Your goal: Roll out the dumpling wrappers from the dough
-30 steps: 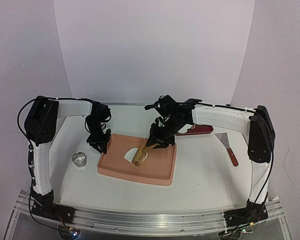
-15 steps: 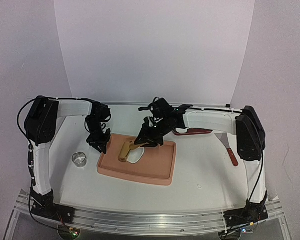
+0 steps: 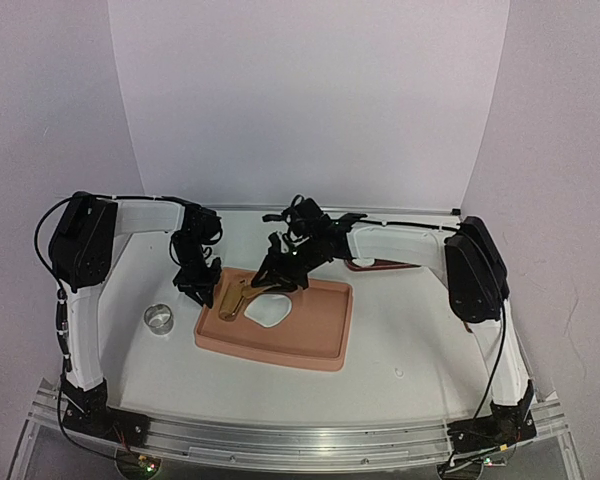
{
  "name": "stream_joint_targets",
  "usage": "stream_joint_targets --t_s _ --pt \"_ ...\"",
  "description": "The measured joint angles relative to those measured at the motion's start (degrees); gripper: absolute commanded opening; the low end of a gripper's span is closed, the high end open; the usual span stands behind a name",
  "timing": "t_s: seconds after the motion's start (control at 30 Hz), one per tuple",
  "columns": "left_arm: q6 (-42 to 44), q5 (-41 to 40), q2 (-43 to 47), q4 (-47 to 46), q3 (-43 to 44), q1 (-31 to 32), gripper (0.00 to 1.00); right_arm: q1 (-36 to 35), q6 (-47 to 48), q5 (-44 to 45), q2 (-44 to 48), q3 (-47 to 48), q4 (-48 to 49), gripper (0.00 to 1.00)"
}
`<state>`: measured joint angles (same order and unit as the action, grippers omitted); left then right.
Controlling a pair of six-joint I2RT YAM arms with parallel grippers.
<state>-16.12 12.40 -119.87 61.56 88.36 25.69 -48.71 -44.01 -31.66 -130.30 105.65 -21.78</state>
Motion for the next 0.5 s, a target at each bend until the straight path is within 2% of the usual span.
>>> stream_joint_targets --t_s 0.2,0.27,0.37,0.5 --pt "-0.87 -0.07 0.68 -0.72 -1.03 0.00 0.07 -1.27 2.86 0.81 -4.42 15.43 -14.19 0.00" --pt "-1.86 -0.07 1.31 -1.46 -1.92 0.00 0.07 -2.08 2.49 1.49 -4.52 17.94 -18.16 0.00" --pt "-3.41 -0.09 2.51 -2.38 -3.65 0.09 0.07 -3.41 0.81 3.02 -4.22 20.48 -21.92 0.00" --pt "-5.33 -0.37 4.17 -3.15 -6.19 0.57 0.07 -4.72 -1.95 6.05 -0.96 18.62 -23.45 0.00"
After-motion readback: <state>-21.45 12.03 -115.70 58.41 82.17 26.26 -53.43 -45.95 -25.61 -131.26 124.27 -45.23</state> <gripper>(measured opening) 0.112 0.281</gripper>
